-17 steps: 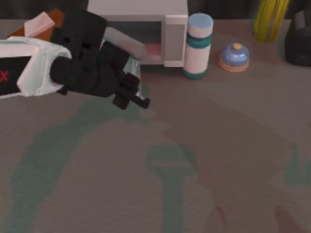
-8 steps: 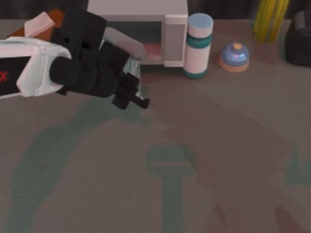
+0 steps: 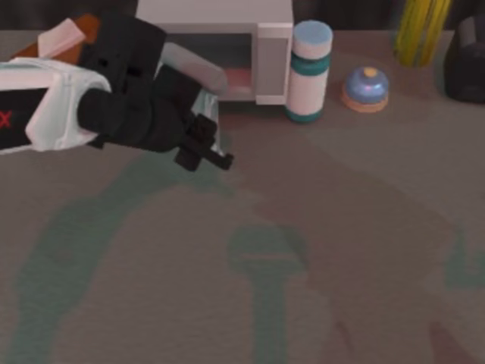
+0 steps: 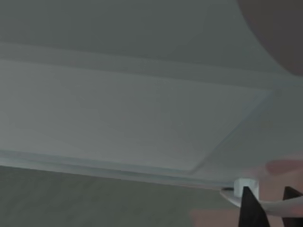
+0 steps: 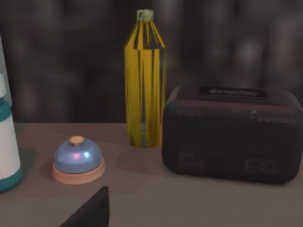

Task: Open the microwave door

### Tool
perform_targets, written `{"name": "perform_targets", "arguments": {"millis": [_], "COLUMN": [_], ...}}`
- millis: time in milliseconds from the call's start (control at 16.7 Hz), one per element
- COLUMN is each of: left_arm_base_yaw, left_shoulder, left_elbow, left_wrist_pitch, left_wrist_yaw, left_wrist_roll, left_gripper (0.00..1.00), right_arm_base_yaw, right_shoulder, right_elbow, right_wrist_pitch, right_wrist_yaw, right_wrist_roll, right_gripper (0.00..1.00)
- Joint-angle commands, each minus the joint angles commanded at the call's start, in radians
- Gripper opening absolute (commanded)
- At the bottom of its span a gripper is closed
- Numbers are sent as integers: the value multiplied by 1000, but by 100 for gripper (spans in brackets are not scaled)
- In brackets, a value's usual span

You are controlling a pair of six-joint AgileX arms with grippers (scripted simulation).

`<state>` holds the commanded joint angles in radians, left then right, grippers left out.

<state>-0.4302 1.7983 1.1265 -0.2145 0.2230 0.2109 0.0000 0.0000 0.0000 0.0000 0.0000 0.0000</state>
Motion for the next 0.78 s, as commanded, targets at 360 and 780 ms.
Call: {"name": "perform_targets", "arguments": {"millis": [360,780], "left_arm_base_yaw": [28,44], "left_shoulder": [-13,-17], "left_elbow": [-10,-18], "left_wrist_pitch": [-11,-20], "left_wrist_yaw": [37,57], "left_wrist_roll": [56,89], "left_gripper": [0,0], "right_arm_base_yaw": [0,0], "right_shoulder": [0,0], "right_elbow": [0,0], "right_wrist_pitch": [0,0], "right_wrist_yaw": [0,0], "right_wrist_roll": [0,0], "right_gripper": [100,100]}}
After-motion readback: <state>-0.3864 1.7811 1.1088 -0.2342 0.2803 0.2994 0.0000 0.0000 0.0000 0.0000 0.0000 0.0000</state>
